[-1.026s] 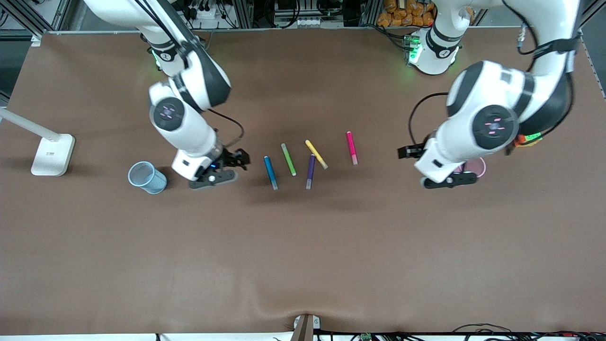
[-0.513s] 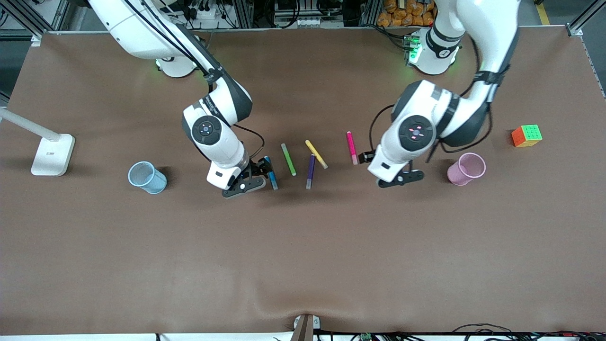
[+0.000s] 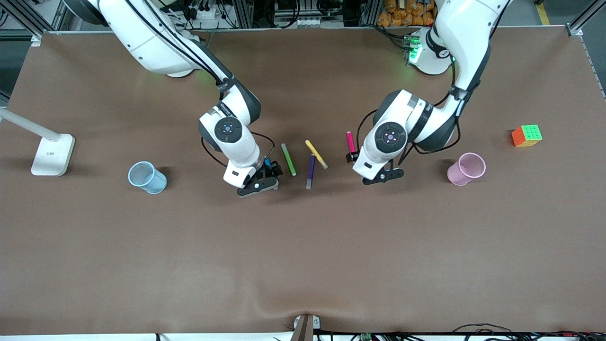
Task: Place pink and blue markers in matching cups
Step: 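Close the right gripper on the blue marker while the left gripper grasps the pink marker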
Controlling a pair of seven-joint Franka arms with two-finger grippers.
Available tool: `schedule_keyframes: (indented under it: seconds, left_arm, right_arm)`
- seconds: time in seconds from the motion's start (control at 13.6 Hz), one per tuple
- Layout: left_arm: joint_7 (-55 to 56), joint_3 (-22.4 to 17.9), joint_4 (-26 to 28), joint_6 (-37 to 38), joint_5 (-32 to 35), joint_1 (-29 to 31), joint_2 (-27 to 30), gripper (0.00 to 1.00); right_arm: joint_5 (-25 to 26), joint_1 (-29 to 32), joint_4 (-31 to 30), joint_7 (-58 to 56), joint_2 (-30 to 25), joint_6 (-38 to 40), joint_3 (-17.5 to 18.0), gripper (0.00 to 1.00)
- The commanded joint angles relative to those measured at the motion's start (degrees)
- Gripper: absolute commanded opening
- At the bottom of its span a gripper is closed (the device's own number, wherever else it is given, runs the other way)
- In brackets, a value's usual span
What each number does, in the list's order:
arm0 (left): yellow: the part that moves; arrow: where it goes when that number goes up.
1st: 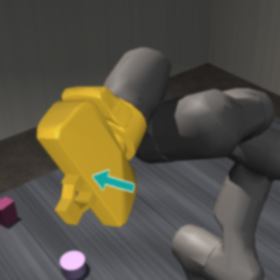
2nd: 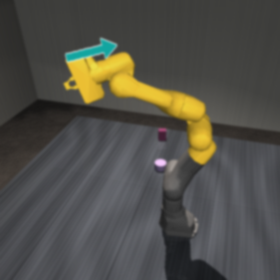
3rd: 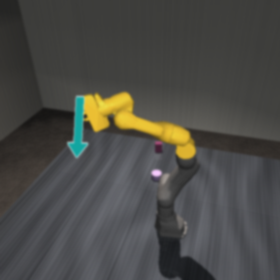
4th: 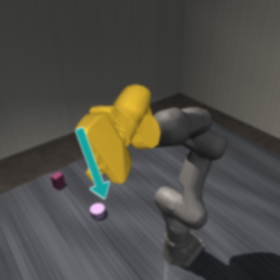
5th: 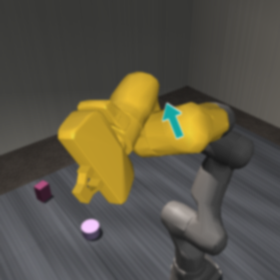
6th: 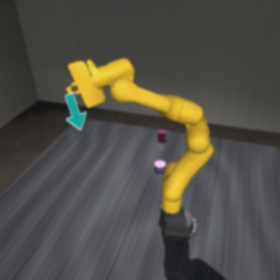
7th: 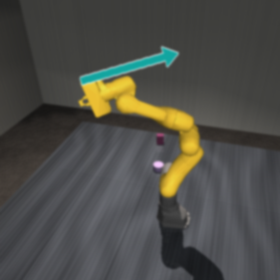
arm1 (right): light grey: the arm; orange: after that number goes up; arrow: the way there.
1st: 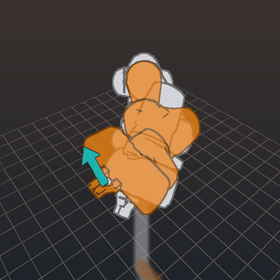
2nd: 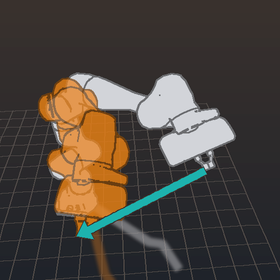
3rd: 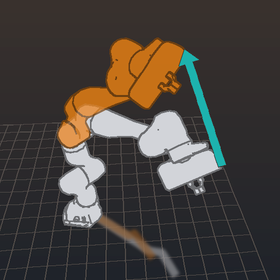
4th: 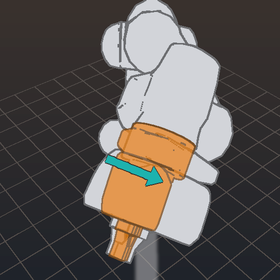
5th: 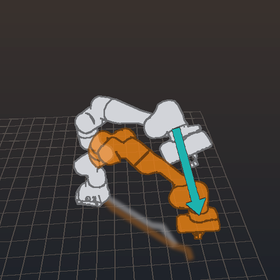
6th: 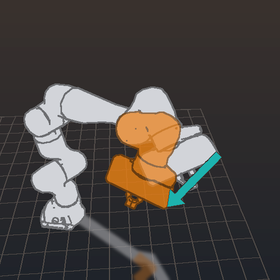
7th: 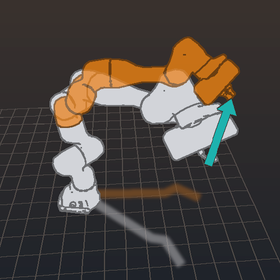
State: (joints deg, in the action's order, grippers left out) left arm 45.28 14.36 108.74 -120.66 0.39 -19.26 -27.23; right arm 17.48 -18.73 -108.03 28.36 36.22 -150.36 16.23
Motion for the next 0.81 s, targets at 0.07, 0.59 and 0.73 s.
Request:
schedule_keyframes:
  seconds: [0.07, 0.59, 0.73]
  left_arm:
    - [1.5, -0.2, 0.4, -3.5, 0.0, -0.7, -1.7, 0.94]
    - [4.7, -0.2, 0.9, -8.0, 0.0, -3.2, -5.4, 0.76]
    - [4.8, -0.2, 1.4, -8.1, 0.0, -3.5, -5.4, 0.71]
  right_arm:
    - [4.7, -0.2, 1.6, 3.8, 1.7, -0.1, 0.5, 0.83]
    - [4.8, -1.3, 2.1, 5.4, 2.4, -0.2, 0.5, 0.60]
    - [4.8, -1.4, 2.2, 5.6, 2.5, -1.4, 0.5, 0.60]
